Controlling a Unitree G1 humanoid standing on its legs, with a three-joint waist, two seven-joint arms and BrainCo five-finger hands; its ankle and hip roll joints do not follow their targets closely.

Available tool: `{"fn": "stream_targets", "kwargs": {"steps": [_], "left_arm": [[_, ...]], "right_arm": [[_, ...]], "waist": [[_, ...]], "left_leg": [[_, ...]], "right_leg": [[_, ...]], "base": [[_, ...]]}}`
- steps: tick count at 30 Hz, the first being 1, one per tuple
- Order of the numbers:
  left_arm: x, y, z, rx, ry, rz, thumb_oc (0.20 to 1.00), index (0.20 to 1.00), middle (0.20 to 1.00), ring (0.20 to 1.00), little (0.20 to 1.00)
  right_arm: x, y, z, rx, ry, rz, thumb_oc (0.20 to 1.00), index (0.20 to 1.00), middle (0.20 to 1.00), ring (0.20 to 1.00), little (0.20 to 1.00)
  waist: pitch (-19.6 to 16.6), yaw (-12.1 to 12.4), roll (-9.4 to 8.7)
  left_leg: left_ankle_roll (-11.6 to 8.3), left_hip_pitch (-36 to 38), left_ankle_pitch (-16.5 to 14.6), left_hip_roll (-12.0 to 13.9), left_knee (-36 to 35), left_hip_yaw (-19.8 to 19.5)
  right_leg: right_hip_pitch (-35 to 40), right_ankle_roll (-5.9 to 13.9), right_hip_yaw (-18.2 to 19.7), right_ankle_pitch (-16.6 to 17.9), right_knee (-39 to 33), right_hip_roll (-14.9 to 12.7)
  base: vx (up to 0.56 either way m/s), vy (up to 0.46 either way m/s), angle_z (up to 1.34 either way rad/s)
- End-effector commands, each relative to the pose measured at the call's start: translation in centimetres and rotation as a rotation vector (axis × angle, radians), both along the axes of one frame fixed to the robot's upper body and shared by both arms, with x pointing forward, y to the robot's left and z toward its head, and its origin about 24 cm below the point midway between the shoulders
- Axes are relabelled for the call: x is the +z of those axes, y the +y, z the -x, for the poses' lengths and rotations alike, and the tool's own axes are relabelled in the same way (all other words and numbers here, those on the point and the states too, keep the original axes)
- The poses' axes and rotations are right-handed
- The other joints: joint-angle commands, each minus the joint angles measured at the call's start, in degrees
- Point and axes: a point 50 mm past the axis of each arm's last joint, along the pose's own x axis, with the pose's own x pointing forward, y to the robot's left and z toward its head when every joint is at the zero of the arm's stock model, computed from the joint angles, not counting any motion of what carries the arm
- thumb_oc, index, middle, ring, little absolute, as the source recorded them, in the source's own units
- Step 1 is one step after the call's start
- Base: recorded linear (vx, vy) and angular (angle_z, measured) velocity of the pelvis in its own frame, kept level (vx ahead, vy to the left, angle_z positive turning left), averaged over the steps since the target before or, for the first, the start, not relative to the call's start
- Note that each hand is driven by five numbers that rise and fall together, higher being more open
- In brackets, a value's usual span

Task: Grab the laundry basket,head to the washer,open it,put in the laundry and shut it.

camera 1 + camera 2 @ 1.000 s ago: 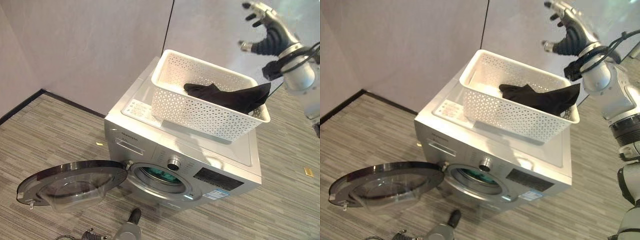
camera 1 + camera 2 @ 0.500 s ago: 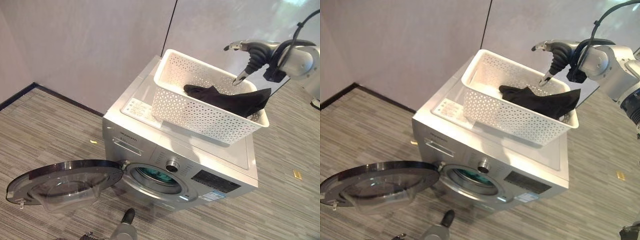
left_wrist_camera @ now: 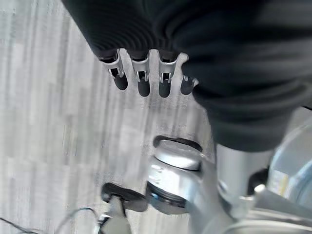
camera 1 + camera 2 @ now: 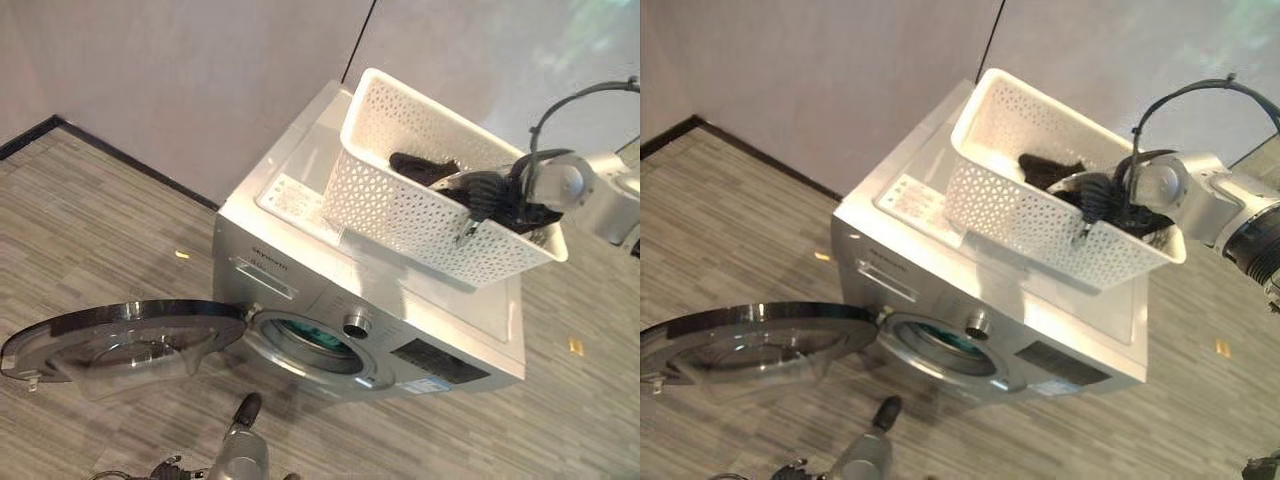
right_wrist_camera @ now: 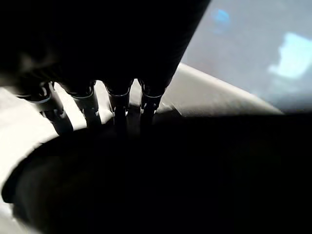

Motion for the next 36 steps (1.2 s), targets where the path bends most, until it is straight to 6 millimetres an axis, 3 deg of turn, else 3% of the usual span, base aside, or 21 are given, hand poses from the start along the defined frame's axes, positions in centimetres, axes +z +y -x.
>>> {"fn": "stream_targets", "kwargs": {"steps": [1, 6, 18, 23, 25, 27, 28, 32, 36], "left_arm": [[0.5, 0.8, -1.4, 0.036, -0.039, -0.038, 1.0, 1.0, 1.0, 1.0, 1.0], [0.7, 0.9, -1.9, 0.054, -0.053, -0.047, 1.0, 1.0, 1.0, 1.0, 1.0], [1.1, 1.3, -2.7, 0.078, -0.098, -0.049, 1.0, 1.0, 1.0, 1.0, 1.0], [1.0, 1.5, -2.2, 0.083, -0.075, -0.052, 1.0, 1.0, 1.0, 1.0, 1.0], [0.9, 1.8, -1.4, 0.094, -0.05, -0.061, 1.0, 1.0, 1.0, 1.0, 1.0], [0.9, 1.8, -1.3, 0.094, -0.045, -0.062, 1.0, 1.0, 1.0, 1.0, 1.0], [1.0, 2.2, -1.0, 0.095, -0.035, -0.073, 1.0, 1.0, 1.0, 1.0, 1.0], [1.0, 2.3, -0.7, 0.092, -0.02, -0.094, 1.0, 1.0, 1.0, 1.0, 1.0], [1.1, 2.2, -1.5, 0.079, -0.047, -0.106, 1.0, 1.0, 1.0, 1.0, 1.0]], "right_arm": [[5.0, -4.9, 0.4, -0.234, -0.234, 0.11, 1.0, 1.0, 1.0, 1.0, 1.0], [7.5, -4.0, 0.4, -0.215, -0.31, -0.024, 1.0, 1.0, 1.0, 1.0, 1.0], [10.3, -2.7, 1.1, -0.134, -0.374, -0.229, 1.0, 1.0, 1.0, 1.0, 1.0], [12.2, -3.6, 1.6, -0.168, -0.441, -0.263, 1.0, 1.0, 1.0, 1.0, 1.0], [13.8, -4.7, 2.2, -0.212, -0.514, -0.263, 1.0, 1.0, 1.0, 1.0, 1.0], [14.1, -5.0, 2.3, -0.227, -0.529, -0.251, 1.0, 1.0, 1.0, 1.0, 1.0], [14.9, -6.1, 2.7, -0.287, -0.581, -0.207, 1.0, 1.0, 1.0, 1.0, 1.0], [15.6, -7.9, 3.2, -0.388, -0.666, -0.111, 1.0, 1.0, 1.0, 1.0, 1.0], [15.2, -9.0, 3.3, -0.453, -0.687, -0.055, 1.0, 1.0, 1.0, 1.0, 1.0]], "waist": [[3.9, 1.13, -2.85], [4.04, 0.42, -2.69], [0.97, -1.76, -1.97], [0.35, -1.91, -2.38], [0.35, -1.89, -3.01], [0.44, -1.89, -3.1], [0.89, -1.64, -3.62], [2.47, -0.92, -3.93], [4.2, -0.2, -3.77]], "left_leg": [[0.43, 0.06, -2.09, 3.61, -3.49, -1.61], [0.67, 0.13, -2.37, 3.3, -3.49, -0.75], [0.9, 2.57, -3.39, 3.01, -3.49, -0.4], [0.85, 2.85, -3.56, 3.0, -3.49, -0.49], [0.82, 2.76, -3.61, 3.0, -3.49, -0.49], [0.8, 2.64, -3.62, 3.02, -3.49, -0.47], [0.78, 2.22, -3.52, 3.01, -3.49, -0.5], [0.89, 0.87, -3.3, 2.99, -3.49, -0.49], [0.93, -0.6, -2.94, 2.94, -3.49, -0.57]], "right_leg": [[-0.06, 4.72, 0.4, 13.44, -1.51, -6.87], [-0.29, 4.88, 1.11, 14.36, -1.35, -7.34], [1.0, 5.07, 0.11, 13.87, 1.33, -7.81], [1.27, 5.25, -0.12, 14.15, 1.04, -7.87], [1.25, 5.42, -0.18, 14.59, 0.53, -7.85], [1.2, 5.47, -0.22, 14.76, 0.34, -7.83], [0.94, 5.67, -0.14, 15.49, -0.14, -7.92], [-0.08, 6.0, 0.19, 17.0, -0.87, -8.08], [-1.11, 6.18, 0.46, 18.14, -1.3, -8.3]], "base": [[-0.02, 0.021, -0.04], [0.0, 0.018, -0.15], [0.03, 0.003, -0.01], [0.0, 0.0, 0.0], [0.0, 0.0, 0.0], [0.0, 0.0, 0.0], [0.0, 0.0, 0.0], [-0.01, 0.006, 0.0], [-0.01, 0.015, -0.01]]}}
